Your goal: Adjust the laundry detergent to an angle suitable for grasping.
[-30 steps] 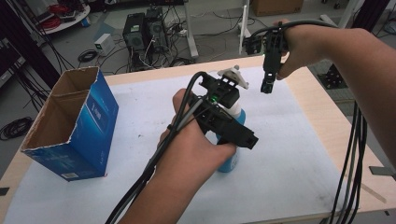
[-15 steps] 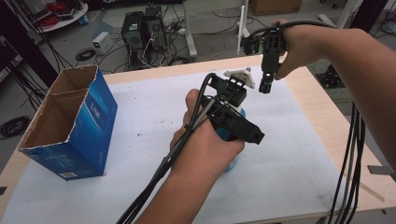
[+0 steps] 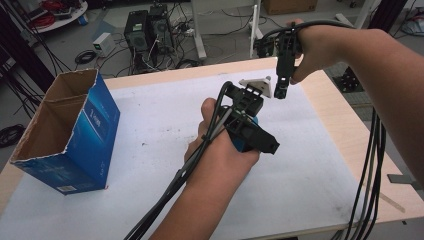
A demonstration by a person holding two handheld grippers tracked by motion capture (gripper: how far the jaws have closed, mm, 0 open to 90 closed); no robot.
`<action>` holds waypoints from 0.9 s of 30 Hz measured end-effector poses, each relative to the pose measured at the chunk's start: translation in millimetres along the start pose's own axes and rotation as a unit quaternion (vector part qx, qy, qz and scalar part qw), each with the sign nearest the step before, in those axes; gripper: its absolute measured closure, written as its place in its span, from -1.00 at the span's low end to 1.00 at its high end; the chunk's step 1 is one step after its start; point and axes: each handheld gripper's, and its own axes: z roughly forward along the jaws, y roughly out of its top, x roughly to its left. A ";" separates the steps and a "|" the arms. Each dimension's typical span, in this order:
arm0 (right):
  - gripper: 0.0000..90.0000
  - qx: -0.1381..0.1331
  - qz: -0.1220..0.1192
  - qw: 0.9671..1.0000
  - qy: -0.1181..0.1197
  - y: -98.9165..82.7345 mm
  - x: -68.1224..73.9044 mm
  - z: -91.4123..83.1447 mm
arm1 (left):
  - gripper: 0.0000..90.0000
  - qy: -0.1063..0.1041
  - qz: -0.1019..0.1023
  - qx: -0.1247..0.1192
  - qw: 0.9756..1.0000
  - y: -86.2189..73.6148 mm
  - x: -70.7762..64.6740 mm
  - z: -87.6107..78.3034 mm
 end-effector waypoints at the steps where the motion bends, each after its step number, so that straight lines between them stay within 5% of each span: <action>1: -0.97 -0.002 -0.003 1.000 0.000 0.2 -0.5 0.5 | -0.78 0.000 0.001 -0.001 1.000 0.0 -0.3 -0.1; 18: -0.97 0.003 -0.002 1.000 0.000 1.9 -2.6 3.5 | -0.54 -0.010 -0.014 -0.007 1.000 1.5 1.0 0.7; 27: -0.97 0.007 -0.001 1.000 0.000 1.5 -3.2 5.1 | -0.42 0.002 -0.013 -0.004 1.000 2.0 -0.3 3.3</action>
